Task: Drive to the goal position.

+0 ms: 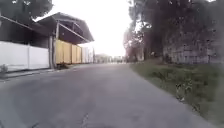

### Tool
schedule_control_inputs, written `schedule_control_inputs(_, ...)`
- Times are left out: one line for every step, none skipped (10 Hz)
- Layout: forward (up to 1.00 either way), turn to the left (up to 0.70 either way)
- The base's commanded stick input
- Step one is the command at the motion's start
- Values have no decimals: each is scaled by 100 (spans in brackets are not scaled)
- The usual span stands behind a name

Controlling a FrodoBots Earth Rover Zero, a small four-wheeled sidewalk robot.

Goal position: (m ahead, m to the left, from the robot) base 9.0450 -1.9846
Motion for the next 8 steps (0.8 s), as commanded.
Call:
schedule_control_inputs(100,0)
schedule_control_inputs(100,0)
schedule_control_inputs(100,0)
schedule_control_inputs(100,0)
schedule_control_inputs(100,0)
schedule_control_inputs(100,0)
schedule_control_inputs(100,0)
schedule_control_inputs(100,0)
